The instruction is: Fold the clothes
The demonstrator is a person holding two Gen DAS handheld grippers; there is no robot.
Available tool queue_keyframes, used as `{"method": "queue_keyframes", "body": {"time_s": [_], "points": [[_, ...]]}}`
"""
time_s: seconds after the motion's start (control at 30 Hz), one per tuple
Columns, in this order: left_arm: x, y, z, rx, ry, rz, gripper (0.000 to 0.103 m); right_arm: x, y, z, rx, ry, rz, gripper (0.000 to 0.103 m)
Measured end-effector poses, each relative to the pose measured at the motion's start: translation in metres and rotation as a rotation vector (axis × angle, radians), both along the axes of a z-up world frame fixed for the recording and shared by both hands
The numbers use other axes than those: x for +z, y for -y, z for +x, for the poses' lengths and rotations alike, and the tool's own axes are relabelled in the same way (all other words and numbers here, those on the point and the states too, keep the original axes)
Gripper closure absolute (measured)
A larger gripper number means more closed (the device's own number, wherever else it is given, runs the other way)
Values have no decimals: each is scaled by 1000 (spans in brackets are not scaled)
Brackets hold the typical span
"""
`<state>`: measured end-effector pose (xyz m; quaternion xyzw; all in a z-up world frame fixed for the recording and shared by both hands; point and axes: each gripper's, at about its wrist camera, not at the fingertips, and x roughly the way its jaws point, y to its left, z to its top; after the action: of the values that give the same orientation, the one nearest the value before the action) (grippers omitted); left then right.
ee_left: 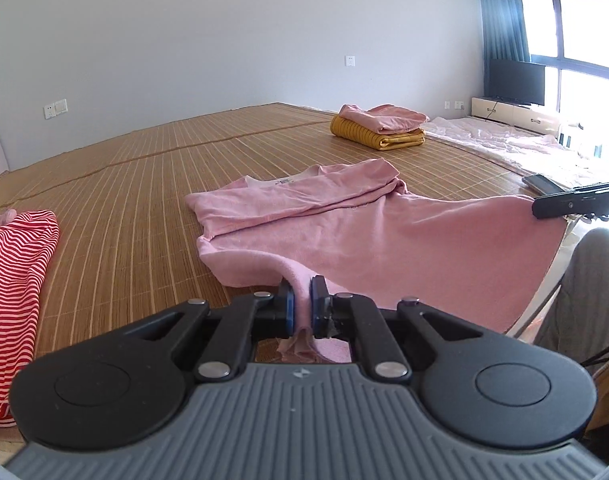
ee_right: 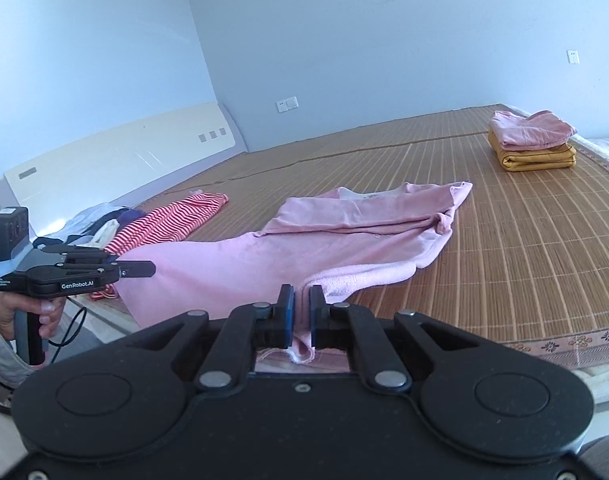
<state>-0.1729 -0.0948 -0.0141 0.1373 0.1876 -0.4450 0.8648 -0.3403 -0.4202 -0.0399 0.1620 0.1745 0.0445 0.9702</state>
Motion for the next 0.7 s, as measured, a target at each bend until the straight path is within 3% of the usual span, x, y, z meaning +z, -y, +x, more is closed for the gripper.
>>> {"method": "queue_keyframes", "body": {"time_s": [0.17, 0.33, 0.53, 0.7], "points": [[8, -28, -14, 35, -66, -59, 94, 14, -5, -11, 36, 24, 13, 94], [25, -21, -2, 68, 39, -66, 94, 32, 9, 8, 32, 107, -6, 94], [47, 26, 45, 67, 121, -106, 94, 52, 30, 53, -90, 182, -81, 94], [43, 96, 98, 75, 200, -18, 94, 58, 57, 119, -184, 133, -170, 94]]}}
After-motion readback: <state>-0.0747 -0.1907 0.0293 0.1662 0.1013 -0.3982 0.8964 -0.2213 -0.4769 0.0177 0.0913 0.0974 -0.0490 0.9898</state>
